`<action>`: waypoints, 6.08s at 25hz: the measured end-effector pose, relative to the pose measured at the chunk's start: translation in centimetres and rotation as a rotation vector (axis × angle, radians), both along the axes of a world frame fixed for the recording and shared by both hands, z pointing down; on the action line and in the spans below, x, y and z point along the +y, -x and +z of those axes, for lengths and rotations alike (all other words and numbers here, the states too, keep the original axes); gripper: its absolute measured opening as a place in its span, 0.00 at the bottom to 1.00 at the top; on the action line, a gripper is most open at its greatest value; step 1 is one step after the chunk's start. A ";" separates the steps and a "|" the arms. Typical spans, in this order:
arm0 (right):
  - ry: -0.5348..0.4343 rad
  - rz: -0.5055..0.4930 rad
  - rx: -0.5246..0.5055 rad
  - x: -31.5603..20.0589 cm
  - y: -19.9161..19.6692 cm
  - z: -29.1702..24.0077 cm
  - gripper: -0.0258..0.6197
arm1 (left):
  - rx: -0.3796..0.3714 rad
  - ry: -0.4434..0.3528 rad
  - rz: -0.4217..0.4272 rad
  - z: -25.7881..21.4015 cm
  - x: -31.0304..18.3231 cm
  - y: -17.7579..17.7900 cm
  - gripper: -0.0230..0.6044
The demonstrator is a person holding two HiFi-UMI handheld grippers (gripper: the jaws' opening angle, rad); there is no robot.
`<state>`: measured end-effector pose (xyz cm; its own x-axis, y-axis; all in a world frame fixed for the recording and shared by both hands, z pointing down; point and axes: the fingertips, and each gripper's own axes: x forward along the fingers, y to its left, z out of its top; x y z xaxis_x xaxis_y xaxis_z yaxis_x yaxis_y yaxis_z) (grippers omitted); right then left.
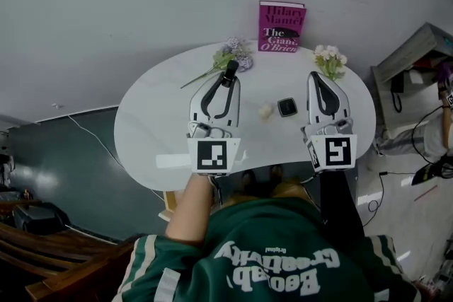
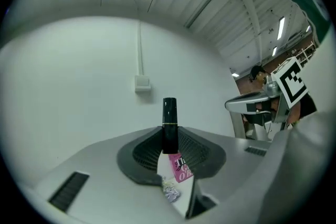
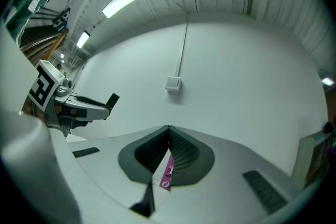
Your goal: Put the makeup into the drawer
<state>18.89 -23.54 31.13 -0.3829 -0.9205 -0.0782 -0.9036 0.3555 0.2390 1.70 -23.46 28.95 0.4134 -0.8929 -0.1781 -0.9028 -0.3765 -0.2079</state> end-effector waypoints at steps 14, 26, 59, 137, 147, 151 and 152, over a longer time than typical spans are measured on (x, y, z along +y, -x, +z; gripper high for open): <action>-0.022 -0.406 -0.014 -1.6 9.4 -0.2 0.04 | 0.043 -0.030 -0.380 -1.0 5.0 7.4 0.20; 0.031 -0.871 -0.075 5.8 23.9 1.6 0.04 | 0.017 0.003 -0.841 0.0 18.8 16.9 0.20; 0.120 -0.979 0.059 14.9 35.0 6.4 0.04 | 0.141 1.068 -0.826 43.2 34.0 23.6 0.20; 0.015 -0.892 -0.029 12.8 34.5 1.3 0.05 | -0.113 -0.056 -0.811 0.3 22.1 26.3 0.24; -0.018 -0.539 -0.045 4.7 18.6 0.0 0.05 | -0.057 -0.072 -0.458 0.3 10.4 13.2 0.24; -0.009 -0.417 -0.017 2.8 11.3 0.8 0.05 | -0.052 -0.071 -0.345 0.7 7.1 7.1 0.24; -0.009 -0.392 -0.015 2.5 9.7 0.8 0.05 | -0.046 -0.071 -0.321 0.7 6.4 5.7 0.24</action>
